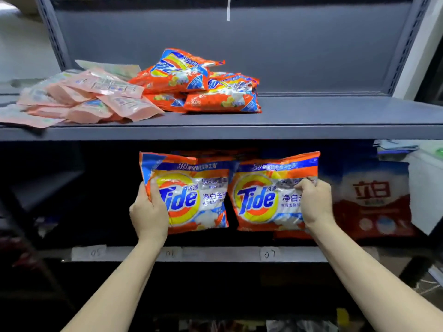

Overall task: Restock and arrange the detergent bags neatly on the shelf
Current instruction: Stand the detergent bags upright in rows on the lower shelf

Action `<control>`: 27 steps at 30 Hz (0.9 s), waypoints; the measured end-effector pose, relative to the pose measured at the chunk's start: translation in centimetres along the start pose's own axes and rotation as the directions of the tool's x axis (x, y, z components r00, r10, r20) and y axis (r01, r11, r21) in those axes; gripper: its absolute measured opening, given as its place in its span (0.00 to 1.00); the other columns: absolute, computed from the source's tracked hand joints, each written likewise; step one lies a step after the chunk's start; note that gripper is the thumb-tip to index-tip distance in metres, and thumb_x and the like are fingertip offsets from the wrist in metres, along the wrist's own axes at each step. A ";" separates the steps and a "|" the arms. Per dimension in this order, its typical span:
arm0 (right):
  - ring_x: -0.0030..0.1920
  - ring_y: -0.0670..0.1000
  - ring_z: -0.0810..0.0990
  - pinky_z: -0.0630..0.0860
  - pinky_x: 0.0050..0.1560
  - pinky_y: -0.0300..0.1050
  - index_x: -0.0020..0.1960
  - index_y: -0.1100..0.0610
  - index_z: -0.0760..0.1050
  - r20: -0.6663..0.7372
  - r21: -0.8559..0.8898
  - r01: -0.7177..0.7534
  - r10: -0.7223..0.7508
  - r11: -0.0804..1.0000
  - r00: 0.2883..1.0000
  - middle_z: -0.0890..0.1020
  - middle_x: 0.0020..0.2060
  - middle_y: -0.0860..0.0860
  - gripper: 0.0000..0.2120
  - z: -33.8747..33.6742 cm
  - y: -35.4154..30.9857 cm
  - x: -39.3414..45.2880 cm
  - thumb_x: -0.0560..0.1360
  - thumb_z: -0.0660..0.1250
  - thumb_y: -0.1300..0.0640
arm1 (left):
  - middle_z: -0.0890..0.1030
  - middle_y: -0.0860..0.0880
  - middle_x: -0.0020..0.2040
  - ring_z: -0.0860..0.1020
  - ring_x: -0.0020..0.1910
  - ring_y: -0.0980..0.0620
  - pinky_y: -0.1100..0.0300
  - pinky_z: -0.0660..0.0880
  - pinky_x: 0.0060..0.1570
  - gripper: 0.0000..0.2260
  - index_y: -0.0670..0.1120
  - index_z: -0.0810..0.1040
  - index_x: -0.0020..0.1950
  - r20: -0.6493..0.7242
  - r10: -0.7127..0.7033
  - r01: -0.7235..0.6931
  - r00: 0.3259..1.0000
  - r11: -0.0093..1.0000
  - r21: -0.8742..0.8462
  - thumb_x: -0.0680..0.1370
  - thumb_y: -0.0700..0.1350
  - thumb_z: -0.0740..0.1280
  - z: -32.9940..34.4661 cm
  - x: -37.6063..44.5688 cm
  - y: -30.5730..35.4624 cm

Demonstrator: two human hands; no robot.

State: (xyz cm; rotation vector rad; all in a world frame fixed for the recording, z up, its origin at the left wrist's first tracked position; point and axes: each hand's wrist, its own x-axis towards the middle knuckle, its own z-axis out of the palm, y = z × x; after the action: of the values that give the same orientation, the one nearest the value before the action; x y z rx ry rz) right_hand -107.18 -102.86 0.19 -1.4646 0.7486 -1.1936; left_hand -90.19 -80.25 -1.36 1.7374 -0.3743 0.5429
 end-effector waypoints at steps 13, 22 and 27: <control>0.34 0.52 0.69 0.65 0.36 0.49 0.37 0.59 0.73 0.016 -0.075 -0.169 0.170 0.983 0.985 0.74 0.32 0.53 0.13 9.0 8.8 3.6 0.77 0.57 0.67 | 0.80 0.39 0.47 0.80 0.44 0.39 0.55 0.74 0.41 0.19 0.42 0.75 0.59 -0.002 -0.137 0.137 0.991 0.988 0.071 0.82 0.54 0.53 6.1 5.8 -12.3; 0.41 0.64 0.80 0.79 0.42 0.57 0.52 0.56 0.76 0.102 -0.147 -0.105 0.120 0.984 0.988 0.82 0.40 0.60 0.08 14.3 11.1 9.5 0.78 0.59 0.62 | 0.82 0.44 0.44 0.81 0.41 0.43 0.51 0.78 0.44 0.21 0.44 0.77 0.54 0.067 -0.145 0.138 0.987 0.985 0.107 0.81 0.59 0.53 13.1 10.5 -17.7; 0.38 0.49 0.76 0.68 0.32 0.36 0.53 0.58 0.73 0.080 -0.355 -0.079 0.114 0.932 0.990 0.79 0.44 0.56 0.06 16.0 11.2 13.1 0.80 0.58 0.62 | 0.80 0.43 0.42 0.79 0.40 0.45 0.54 0.74 0.43 0.22 0.42 0.77 0.51 0.072 -0.172 0.171 0.983 0.985 0.022 0.80 0.59 0.55 15.5 12.4 -19.4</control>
State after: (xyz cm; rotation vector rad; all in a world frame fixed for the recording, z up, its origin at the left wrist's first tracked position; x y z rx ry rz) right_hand -86.55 -112.24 -6.05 -1.7435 0.9911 -0.9353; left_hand -67.27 -90.38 -13.22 1.7887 -0.2692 0.3595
